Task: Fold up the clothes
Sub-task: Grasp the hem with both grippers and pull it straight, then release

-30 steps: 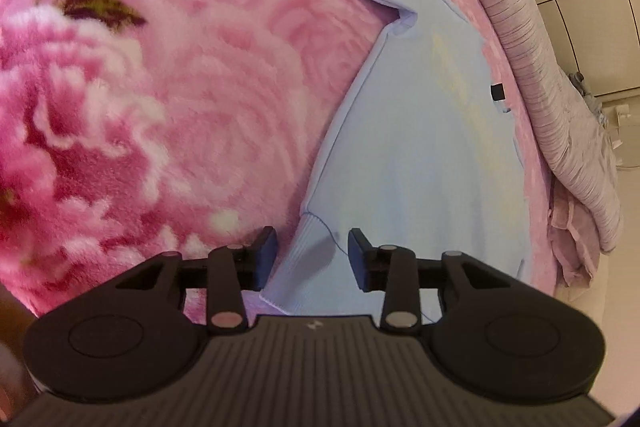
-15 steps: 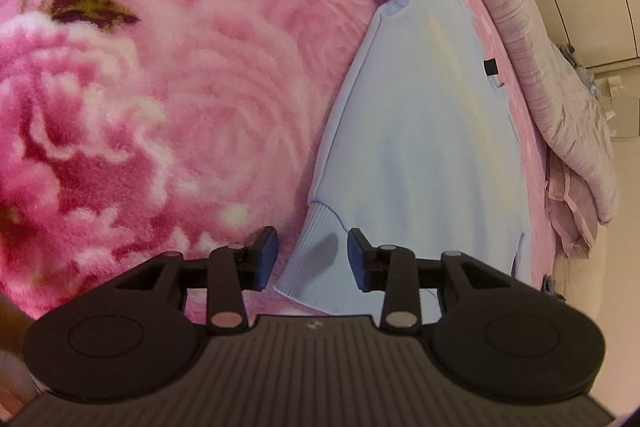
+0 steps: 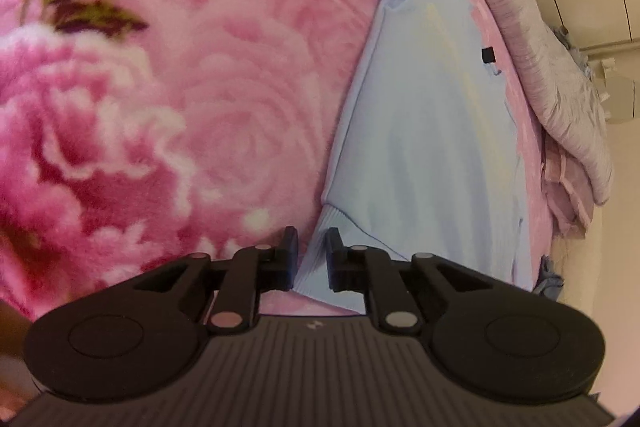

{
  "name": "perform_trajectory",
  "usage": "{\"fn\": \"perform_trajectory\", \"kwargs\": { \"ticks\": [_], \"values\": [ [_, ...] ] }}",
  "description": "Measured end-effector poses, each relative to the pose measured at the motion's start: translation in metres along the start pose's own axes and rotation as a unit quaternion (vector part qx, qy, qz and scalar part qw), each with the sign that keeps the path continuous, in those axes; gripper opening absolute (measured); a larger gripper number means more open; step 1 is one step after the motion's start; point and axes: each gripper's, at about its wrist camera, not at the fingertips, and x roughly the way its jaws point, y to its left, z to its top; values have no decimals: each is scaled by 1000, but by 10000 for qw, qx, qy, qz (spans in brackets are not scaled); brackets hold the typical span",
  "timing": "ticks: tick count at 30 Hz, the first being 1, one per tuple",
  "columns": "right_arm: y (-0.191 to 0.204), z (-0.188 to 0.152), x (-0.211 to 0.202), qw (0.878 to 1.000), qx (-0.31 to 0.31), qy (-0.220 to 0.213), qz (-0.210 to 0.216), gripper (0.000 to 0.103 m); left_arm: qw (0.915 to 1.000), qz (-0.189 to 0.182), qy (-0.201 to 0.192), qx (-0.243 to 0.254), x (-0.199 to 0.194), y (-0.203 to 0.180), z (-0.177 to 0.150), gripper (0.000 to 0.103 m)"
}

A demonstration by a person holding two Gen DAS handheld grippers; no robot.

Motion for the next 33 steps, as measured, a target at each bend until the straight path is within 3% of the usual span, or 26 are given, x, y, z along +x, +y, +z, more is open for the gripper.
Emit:
{"fn": "perform_trajectory", "kwargs": {
  "ticks": [2, 3, 4, 5, 6, 7, 9, 12, 14, 15, 16, 17, 18, 21, 23, 25, 27, 29, 33],
  "values": [
    [-17, 2, -4, 9983, 450, 132, 332, 8, 9999, 12, 21, 111, -4, -3, -1, 27],
    [-30, 0, -6, 9944, 861, 161, 597, 16, 9998, 26, 36, 187, -5, -5, -2, 32],
    [-44, -3, -8, 9865, 1353, 161, 906, 29, 9996, 39, 51, 264, -6, -7, -3, 37],
    [-57, -6, -11, 9753, 1841, 161, 1211, 36, 9995, 21, 74, 296, -6, -7, -4, 39],
    [-71, -9, -13, 9607, 2321, 160, 1513, 46, 9996, -10, 80, 267, -5, -7, -4, 42],
    [-83, -13, -13, 9441, 2787, 120, 1757, 48, 9997, -43, 83, 232, -4, -7, -4, 45],
    [-104, -24, -11, 9038, 3685, -1, 2177, 48, 9998, -110, 75, 129, 0, -6, -5, 46],
    [-122, -35, 7, 8410, 4880, -183, 2330, 48, 9997, -239, 56, 22, 8, -7, -5, 46],
    [-129, -38, 27, 8026, 5468, -204, 2374, 48, 9993, -354, 75, 17, 13, -9, -6, 42],
    [-130, -39, 35, 7867, 5685, -212, 2397, 48, 9993, -350, 98, 81, 15, -12, -6, 25],
    [-130, -40, 43, 7726, 5866, -220, 2421, 48, 9992, -320, 151, 194, 18, -14, -6, 2],
    [-130, -37, 47, 7639, 5975, -206, 2429, 35, 9990, -309, 179, 279, 19, -15, -5, 2],
    [-130, -31, 48, 7650, 5933, -147, 2501, 5, 9988, -338, 92, 346, 14, -15, -5, 2],
    [-124, 4, 26, 8351, 5008, -193, 2268, 4, 9978, -429, -148, 480, -5, -14, -7, 2],
    [-121, 20, 9, 8677, 4493, -296, 2106, 4, 9974, -334, -192, 601, -11, -13, -12, 2],
    [-116, 26, 2, 8911, 4120, -269, 1882, 4, 9968, -48, -124, 790, -5, -14, -19, 2],
    [-105, 25, 11, 9122, 3800, 40, 1534, 4, 9942, 263, -95, 1037, 3, -18, -25, 3],
    [-95, 18, 12, 9219, 3636, 247, 1316, 5, 9897, 551, -134, 1313, 12, -29, -29, 4],
    [-75, 39, -12, 9558, 2843, 19, 749, 10, 9792, 1098, -510, 1630, -7, -48, -29, 9]
  ]
}}
